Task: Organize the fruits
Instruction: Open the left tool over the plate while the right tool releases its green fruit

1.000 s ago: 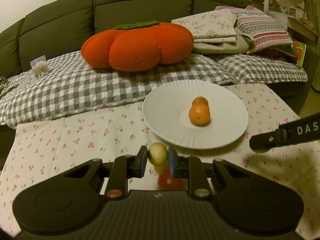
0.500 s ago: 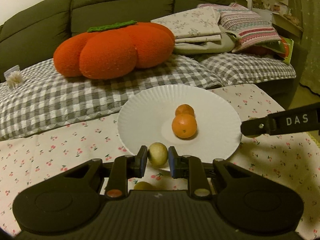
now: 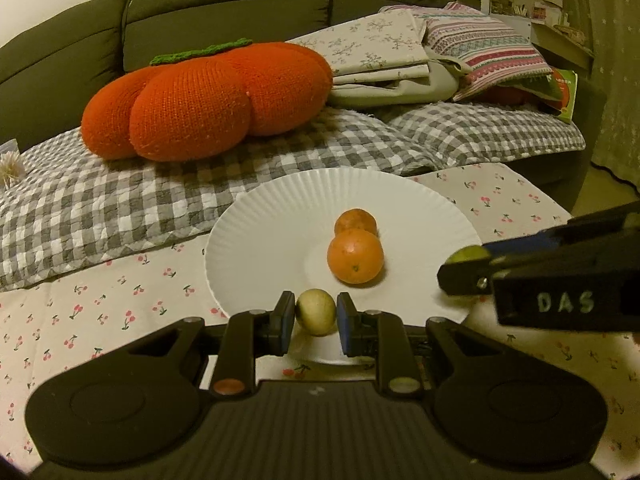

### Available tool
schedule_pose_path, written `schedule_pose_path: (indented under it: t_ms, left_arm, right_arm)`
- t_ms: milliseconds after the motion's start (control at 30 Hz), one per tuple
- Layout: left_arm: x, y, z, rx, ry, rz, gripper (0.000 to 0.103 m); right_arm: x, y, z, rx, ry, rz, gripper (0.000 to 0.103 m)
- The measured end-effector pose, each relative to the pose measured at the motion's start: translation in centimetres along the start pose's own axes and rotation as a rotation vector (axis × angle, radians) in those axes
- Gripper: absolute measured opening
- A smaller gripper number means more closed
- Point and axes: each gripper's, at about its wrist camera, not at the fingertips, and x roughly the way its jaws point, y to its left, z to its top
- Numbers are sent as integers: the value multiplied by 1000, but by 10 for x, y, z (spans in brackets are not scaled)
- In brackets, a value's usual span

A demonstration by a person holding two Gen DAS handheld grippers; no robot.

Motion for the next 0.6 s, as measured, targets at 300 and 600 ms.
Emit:
schedule_pose_path:
  t_ms: [300, 600]
  left_arm:
    - [4, 2, -2, -8, 23, -13, 23]
    - [-11, 20, 6, -100, 21, -18, 24]
  right_arm:
    - [9, 2, -4, -36, -24, 0, 35]
    - [0, -16, 5, 80, -26, 14, 35]
